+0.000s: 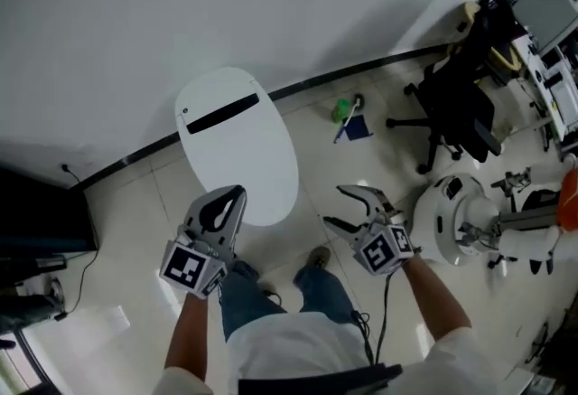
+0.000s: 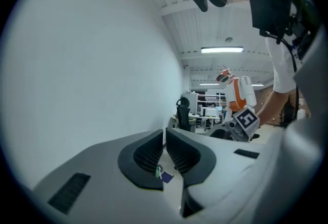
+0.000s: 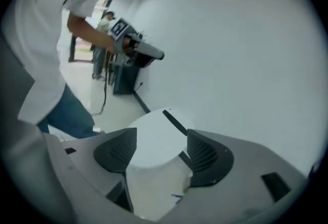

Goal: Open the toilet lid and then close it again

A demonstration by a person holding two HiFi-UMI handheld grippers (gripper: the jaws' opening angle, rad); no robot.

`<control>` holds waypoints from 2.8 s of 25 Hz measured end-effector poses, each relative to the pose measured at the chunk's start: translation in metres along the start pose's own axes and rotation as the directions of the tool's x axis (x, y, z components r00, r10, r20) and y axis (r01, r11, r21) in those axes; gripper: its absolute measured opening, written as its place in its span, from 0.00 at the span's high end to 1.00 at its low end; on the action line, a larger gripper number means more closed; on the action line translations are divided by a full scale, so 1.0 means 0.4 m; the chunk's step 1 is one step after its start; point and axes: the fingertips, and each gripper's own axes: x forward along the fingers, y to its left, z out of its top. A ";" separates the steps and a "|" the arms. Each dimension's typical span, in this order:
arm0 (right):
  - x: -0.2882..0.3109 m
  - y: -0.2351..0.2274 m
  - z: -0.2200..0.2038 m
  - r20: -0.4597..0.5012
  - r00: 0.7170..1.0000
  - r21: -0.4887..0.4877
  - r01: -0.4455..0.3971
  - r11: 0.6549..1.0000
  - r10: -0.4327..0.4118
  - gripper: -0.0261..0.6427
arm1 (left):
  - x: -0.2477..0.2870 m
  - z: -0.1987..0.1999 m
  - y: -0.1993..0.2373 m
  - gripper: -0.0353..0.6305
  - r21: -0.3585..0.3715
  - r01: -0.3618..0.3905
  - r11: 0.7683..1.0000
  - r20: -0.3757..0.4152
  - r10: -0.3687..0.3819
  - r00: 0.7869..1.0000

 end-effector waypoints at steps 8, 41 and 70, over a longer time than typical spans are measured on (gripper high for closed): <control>0.219 0.159 -0.317 -0.103 0.991 -0.596 -0.130 0.792 0.085 0.36 | -0.032 -0.194 -0.031 0.94 -0.046 -0.170 0.984 0.012 0.170 0.985; 0.656 0.378 -0.556 0.069 0.932 -0.894 -0.101 0.437 0.356 0.40 | 0.036 -0.668 0.035 0.94 -0.103 -0.496 0.862 -0.059 0.492 0.868; 0.635 -0.817 0.545 0.414 0.898 -0.259 -0.039 0.965 0.148 0.82 | 0.121 0.054 0.272 0.94 0.057 -0.541 0.839 0.042 0.539 0.841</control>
